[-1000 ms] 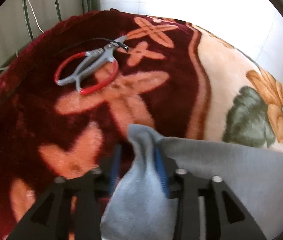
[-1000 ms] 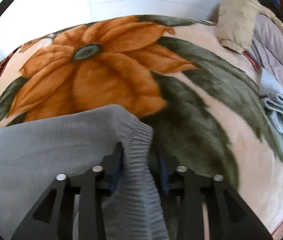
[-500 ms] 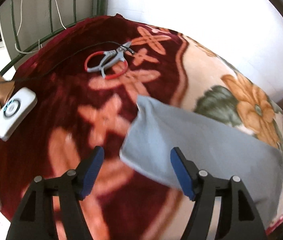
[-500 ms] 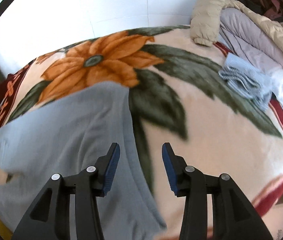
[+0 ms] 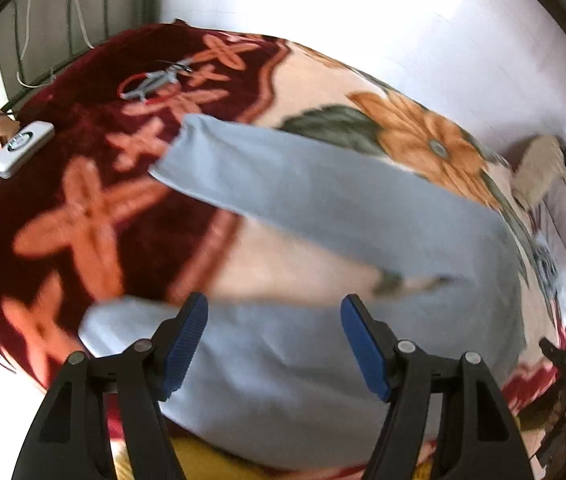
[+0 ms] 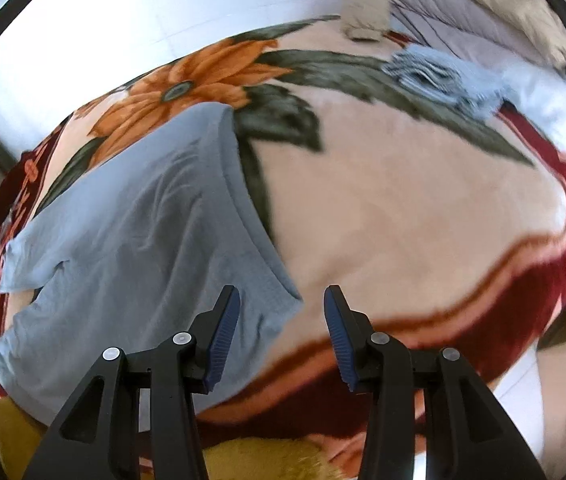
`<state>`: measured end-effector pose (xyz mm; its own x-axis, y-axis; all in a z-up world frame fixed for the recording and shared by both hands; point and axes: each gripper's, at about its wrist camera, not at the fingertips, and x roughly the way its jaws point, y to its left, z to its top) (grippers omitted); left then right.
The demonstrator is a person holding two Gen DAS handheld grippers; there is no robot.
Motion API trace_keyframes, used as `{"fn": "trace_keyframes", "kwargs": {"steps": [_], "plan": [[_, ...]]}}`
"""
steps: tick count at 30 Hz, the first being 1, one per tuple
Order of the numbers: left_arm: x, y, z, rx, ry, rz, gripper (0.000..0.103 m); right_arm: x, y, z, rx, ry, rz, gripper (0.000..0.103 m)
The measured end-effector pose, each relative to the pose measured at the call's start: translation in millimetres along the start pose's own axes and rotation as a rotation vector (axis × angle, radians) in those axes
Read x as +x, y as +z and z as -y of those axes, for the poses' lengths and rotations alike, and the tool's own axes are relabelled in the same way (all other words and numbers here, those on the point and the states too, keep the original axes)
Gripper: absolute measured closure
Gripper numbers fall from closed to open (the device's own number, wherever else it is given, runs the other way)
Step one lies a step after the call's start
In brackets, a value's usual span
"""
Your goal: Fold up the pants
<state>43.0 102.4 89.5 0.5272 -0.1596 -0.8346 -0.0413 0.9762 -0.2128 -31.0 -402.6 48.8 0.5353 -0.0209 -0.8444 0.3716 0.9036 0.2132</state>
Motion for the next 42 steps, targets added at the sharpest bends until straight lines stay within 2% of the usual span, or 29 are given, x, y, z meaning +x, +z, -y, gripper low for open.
{"fn": "trace_keyframes", "kwargs": {"steps": [5,15,20,21,22,25,26,32,35,37,39,42], "plan": [[0.5,-32.3,25.6,0.019,-0.059,-0.053,0.031,12.9,-6.9,17.1,0.093,0.051,-0.035,0.058],[25.2,-73.1,48.1,0.045,-0.043,-0.163,0.031,54.2,-17.2,9.5,0.134,0.095,-0.111,0.058],[38.9,-83.9,46.6,0.038,-0.009,-0.209,0.031,60.4,-17.3,1.8,0.123,0.083,-0.083,0.057],[40.0,-86.0,45.5,0.036,-0.005,-0.211,0.031,59.7,-17.5,1.8,0.123,0.090,-0.076,0.061],[39.8,-87.4,45.0,0.038,-0.005,-0.209,0.031,59.0,-17.6,2.2,0.124,0.102,-0.073,0.073],[38.5,-89.1,47.4,0.050,0.008,-0.206,0.031,53.2,-19.0,4.7,0.144,0.165,-0.051,0.093],[37.3,-90.2,49.5,0.061,0.017,-0.201,0.031,48.4,-19.1,5.7,0.153,0.190,-0.033,0.093],[35.1,-103.2,81.3,0.267,0.062,-0.176,0.031,10.4,-4.7,2.1,0.189,0.261,0.088,0.095],[29.0,-111.9,100.2,0.348,0.003,-0.171,0.031,-14.3,8.4,-7.0,0.170,0.292,0.141,0.095],[24.2,-117.2,113.0,0.384,-0.069,-0.170,0.030,-27.5,15.2,-12.6,0.162,0.303,0.164,0.096],[19.1,-124.6,123.6,0.422,-0.118,-0.163,0.026,-40.5,20.0,-17.2,0.162,0.319,0.178,0.096],[17.2,-138.0,141.7,0.479,-0.137,-0.143,0.025,-55.5,23.2,-21.9,0.155,0.332,0.196,0.096]]}}
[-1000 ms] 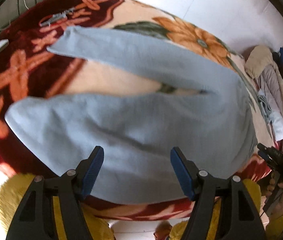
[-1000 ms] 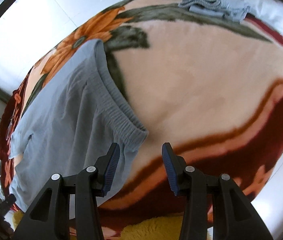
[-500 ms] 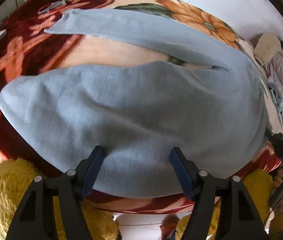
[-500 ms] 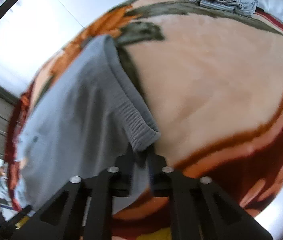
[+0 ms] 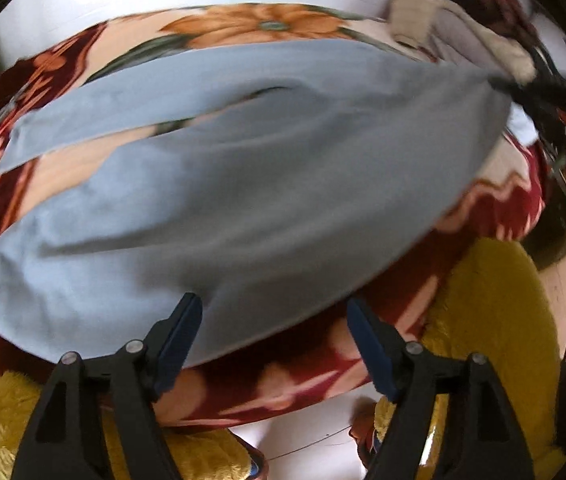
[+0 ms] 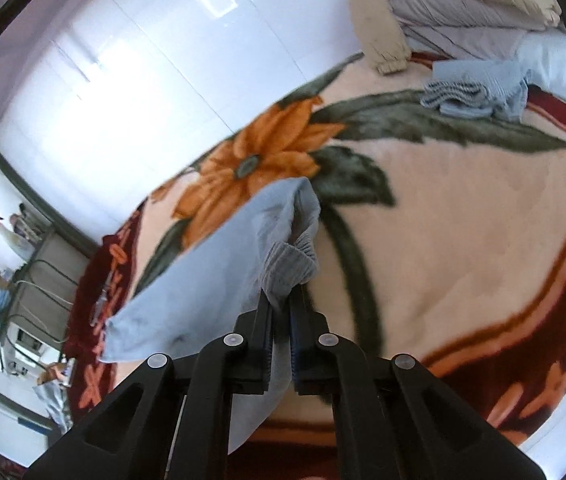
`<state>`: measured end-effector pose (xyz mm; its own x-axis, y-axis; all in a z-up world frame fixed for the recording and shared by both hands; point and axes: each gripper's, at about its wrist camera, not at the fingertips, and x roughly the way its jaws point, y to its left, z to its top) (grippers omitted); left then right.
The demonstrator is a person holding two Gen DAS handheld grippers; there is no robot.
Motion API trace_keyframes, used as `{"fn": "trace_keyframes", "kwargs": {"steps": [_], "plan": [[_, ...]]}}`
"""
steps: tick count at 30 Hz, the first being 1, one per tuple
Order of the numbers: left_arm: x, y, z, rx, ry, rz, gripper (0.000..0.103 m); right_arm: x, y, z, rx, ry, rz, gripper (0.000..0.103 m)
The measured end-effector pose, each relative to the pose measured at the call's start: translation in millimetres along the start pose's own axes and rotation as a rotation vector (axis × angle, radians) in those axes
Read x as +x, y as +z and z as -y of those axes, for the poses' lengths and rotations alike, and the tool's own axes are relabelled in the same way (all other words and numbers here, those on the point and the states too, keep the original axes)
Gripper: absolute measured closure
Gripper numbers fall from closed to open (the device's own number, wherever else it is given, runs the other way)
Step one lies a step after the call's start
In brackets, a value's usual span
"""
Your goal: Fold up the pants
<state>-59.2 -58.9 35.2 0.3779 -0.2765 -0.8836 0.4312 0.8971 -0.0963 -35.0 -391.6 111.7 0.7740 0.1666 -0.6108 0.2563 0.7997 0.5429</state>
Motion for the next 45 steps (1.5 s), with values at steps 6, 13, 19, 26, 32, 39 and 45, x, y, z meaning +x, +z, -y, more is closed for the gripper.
{"fn": "trace_keyframes", "kwargs": {"steps": [6,13,19,26,32,39,45], "plan": [[16.6,-6.4,33.1,0.133,0.148,0.079,0.025,-12.0,-3.4,-6.7,0.012,0.011,0.012,0.096],[28.9,-7.6,6.7,0.097,0.364,0.126,0.031,-7.8,-2.5,9.6,0.069,0.017,-0.006,0.096],[42.9,-2.5,-9.0,0.095,0.386,0.143,0.031,-3.9,-5.0,16.1,0.092,0.020,-0.020,0.096],[30.0,14.0,-23.6,0.056,0.339,0.188,0.087,-5.0,-7.1,19.2,0.095,0.028,-0.021,0.096],[-8.3,11.0,-33.5,-0.034,0.202,0.235,0.091,-13.9,-13.6,28.2,0.093,0.019,-0.014,0.096],[-69.1,-15.5,-15.8,0.031,0.055,0.300,0.092,-33.2,-39.6,56.7,0.106,-0.013,-0.028,0.096],[-107.2,-28.5,2.6,0.026,-0.038,0.358,0.093,-61.4,-63.2,75.3,0.116,-0.021,-0.042,0.096]]}}
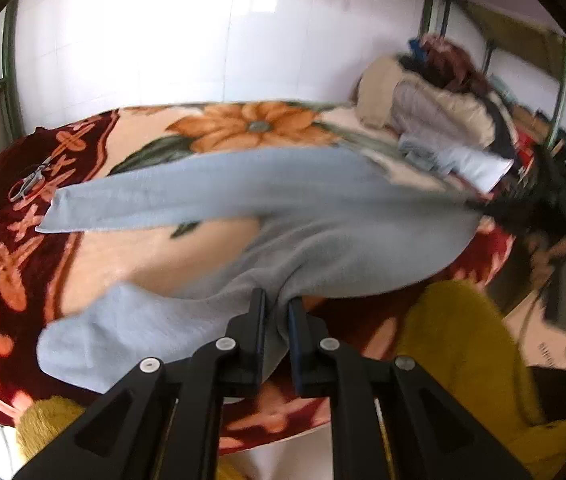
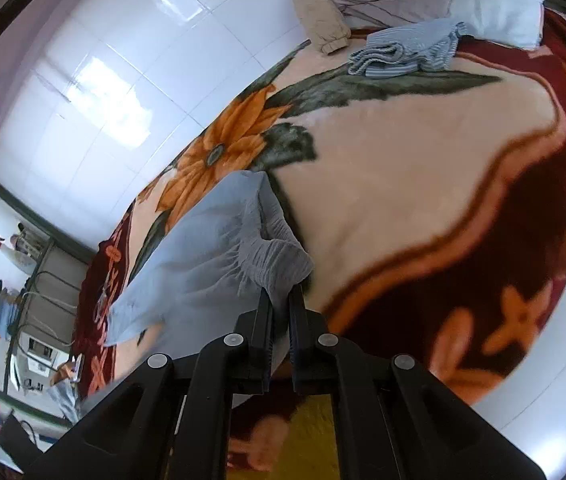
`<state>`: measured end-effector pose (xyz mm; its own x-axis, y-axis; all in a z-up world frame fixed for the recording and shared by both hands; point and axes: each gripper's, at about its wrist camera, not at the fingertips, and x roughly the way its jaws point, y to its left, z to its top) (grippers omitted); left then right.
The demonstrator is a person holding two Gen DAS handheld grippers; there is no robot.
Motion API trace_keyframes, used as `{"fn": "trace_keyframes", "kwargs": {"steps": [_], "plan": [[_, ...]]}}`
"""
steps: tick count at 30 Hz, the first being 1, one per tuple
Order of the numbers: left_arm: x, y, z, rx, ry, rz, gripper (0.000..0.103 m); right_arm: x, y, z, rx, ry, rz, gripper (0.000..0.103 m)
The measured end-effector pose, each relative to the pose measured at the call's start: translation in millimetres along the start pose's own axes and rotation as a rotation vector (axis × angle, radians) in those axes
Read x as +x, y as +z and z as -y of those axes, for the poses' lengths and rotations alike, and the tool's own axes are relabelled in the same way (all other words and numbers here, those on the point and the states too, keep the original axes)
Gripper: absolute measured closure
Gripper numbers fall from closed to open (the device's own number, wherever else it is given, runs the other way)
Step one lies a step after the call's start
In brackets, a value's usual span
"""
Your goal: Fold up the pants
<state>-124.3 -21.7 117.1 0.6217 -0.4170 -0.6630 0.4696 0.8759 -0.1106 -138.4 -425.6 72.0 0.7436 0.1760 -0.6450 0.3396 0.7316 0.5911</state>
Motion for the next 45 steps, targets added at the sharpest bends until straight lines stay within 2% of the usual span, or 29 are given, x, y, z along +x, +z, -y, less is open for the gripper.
{"fn": "trace_keyframes", "kwargs": {"steps": [4,7,11,14,16,21,27,30,33,36,39,43,45], "plan": [[-41.0,8.4,10.4,-0.011,-0.032,0.068,0.093,-14.2,-24.4,-1.3,-0.024,0.010,-0.044,0.096],[-73.2,12.7,20.4,-0.003,-0.028,0.119,0.093,-18.2,-44.4,-4.8,-0.048,0.004,-0.093,0.096],[-85.6,17.7,22.3,-0.001,0.006,0.099,0.093,-14.9,-53.7,-5.0,-0.055,0.013,-0.145,0.096],[-81.0,23.6,11.4,-0.051,0.029,0.080,0.093,-10.9,-43.3,-11.8,-0.066,0.022,-0.150,0.096],[-75.2,32.8,1.7,-0.058,0.075,0.077,0.093,-7.7,-30.1,-21.4,-0.081,0.035,-0.150,0.096],[-38.0,72.1,-25.3,-0.073,0.134,0.036,0.093,15.8,3.3,-50.2,-0.143,0.024,-0.144,0.096],[39.9,126.0,-69.3,-0.077,0.215,-0.025,0.098,73.0,42.2,-74.8,-0.195,0.000,-0.152,0.096],[81.5,139.6,-99.8,-0.124,0.210,-0.076,0.098,107.4,57.0,-75.1,-0.187,0.010,-0.159,0.094],[130.8,140.9,-124.2,-0.161,0.214,-0.149,0.098,135.9,64.4,-68.8,-0.169,0.004,-0.203,0.084],[171.9,131.2,-144.0,-0.199,0.206,-0.224,0.098,141.2,64.5,-64.1,-0.159,-0.028,-0.221,0.077],[194.6,121.6,-154.7,-0.211,0.220,-0.266,0.097,131.7,64.0,-59.4,-0.175,-0.091,-0.191,0.064],[207.3,112.5,-159.4,-0.213,0.219,-0.291,0.094,122.4,70.3,-55.6,-0.219,-0.089,-0.157,0.056],[209.3,108.4,-159.6,-0.209,0.211,-0.296,0.092,126.2,73.8,-56.3,-0.251,-0.092,-0.165,0.056]]}}
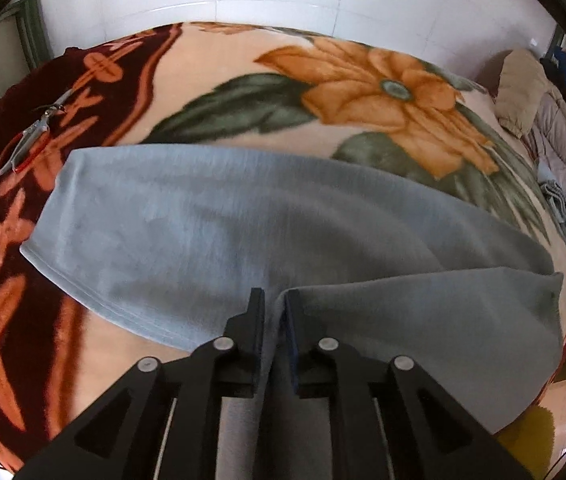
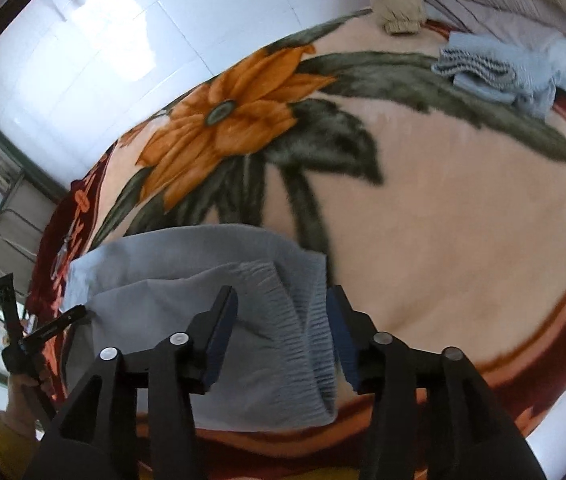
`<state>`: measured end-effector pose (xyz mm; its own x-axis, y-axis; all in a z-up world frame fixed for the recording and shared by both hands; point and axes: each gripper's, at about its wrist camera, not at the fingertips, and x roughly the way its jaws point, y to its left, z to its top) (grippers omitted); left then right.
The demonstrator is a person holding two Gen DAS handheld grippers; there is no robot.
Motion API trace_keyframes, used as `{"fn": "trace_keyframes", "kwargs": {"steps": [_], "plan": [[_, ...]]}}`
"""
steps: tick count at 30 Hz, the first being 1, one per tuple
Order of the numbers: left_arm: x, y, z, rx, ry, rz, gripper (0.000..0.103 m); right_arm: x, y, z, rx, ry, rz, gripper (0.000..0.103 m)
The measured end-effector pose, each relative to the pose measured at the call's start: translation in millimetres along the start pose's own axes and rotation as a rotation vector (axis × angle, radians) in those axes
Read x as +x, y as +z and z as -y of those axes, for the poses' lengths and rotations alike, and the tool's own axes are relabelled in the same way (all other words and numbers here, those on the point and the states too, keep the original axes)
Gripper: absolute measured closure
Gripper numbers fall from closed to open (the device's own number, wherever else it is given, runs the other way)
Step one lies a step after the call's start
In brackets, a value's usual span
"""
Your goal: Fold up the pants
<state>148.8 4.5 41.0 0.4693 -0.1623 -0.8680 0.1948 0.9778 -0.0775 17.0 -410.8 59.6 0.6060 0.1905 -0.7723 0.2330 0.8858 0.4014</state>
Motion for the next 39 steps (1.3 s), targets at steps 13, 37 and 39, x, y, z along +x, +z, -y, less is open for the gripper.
{"fn": "trace_keyframes", "kwargs": {"steps": [13,37,39], "plan": [[-0.4,-13.6,-2.6,0.002,-0.017,0.014,0.076,46.9,-6.8,-23.4,-0.069,-0.046,-0.075,0.063],[-63.1,-1.7,22.8,0.009,0.025,0.156,0.097,29.3,-14.6,1.8,0.087,0.028,0.005,0.067],[-62.2,-6.6,20.6,0.008,0.028,0.152,0.097,28.6,-14.2,-0.4,0.085,0.070,0.016,0.069]]}}
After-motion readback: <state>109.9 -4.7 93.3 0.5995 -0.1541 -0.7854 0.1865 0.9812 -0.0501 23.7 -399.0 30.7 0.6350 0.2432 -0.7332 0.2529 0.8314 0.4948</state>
